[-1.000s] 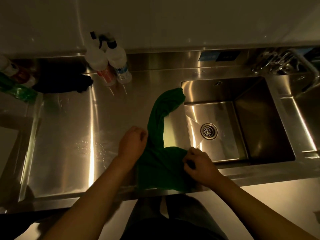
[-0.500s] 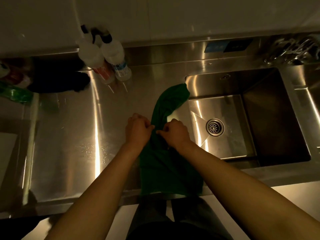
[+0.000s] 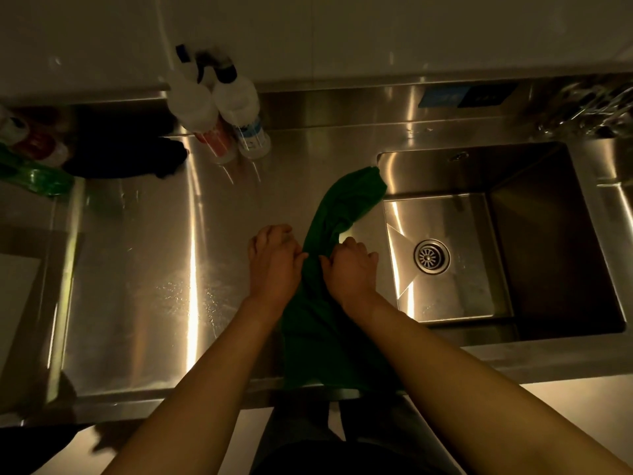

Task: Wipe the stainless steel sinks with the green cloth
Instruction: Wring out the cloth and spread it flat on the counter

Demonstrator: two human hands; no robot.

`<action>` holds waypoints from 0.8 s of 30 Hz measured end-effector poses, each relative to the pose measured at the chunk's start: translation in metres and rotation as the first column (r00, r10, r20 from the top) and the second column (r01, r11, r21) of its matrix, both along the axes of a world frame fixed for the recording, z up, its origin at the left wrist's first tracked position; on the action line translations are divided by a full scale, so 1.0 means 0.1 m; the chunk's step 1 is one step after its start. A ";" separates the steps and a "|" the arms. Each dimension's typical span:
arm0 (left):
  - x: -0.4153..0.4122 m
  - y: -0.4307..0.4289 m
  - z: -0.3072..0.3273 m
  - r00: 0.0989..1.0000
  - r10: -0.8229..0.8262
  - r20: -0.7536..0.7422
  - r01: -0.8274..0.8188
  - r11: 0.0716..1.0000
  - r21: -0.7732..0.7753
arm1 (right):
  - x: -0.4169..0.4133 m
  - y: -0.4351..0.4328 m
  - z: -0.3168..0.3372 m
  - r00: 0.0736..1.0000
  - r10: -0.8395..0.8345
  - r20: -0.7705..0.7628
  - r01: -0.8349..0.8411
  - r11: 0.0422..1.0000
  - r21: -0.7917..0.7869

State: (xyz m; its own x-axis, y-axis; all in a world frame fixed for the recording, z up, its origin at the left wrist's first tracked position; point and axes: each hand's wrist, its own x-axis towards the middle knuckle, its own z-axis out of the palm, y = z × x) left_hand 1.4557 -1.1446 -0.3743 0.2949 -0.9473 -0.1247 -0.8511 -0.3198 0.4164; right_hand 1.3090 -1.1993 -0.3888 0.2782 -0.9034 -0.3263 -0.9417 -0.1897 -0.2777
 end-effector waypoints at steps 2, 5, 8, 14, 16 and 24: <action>0.02 0.00 0.03 0.999 0.029 -0.014 -0.029 0.999 -0.018 | -0.01 -0.01 0.01 1.000 -0.008 0.008 0.008 1.000 0.018; 0.10 0.00 0.08 0.997 0.067 -0.023 -0.068 0.996 -0.048 | -0.18 -0.10 0.04 0.994 -0.099 0.053 0.095 0.993 0.077; 0.21 -0.03 0.16 0.994 0.102 -0.041 -0.105 0.991 -0.082 | -0.43 -0.27 0.13 0.969 -0.212 0.128 0.205 0.976 0.069; 0.15 -0.30 0.41 0.983 0.100 -0.154 -0.136 0.960 -0.246 | -0.56 -0.75 0.57 0.912 -0.237 0.335 0.300 0.941 -0.153; 0.17 -0.36 0.45 0.982 0.101 -0.163 -0.145 0.946 -0.290 | -0.65 -0.95 0.66 0.875 -0.294 0.386 0.386 0.904 -0.187; -0.12 -0.06 0.02 0.995 0.010 -0.104 0.002 0.993 0.115 | -0.91 -0.78 0.35 0.930 -0.324 0.172 0.324 0.946 0.026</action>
State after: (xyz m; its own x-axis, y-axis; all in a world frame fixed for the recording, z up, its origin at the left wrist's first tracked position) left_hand 1.4437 -1.1502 -0.3718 0.2787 -0.9238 -0.2627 -0.8035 -0.3741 0.4631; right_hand 1.2183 -1.2772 -0.3540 0.0218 -0.9548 -0.2966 -0.8901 0.1165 -0.4406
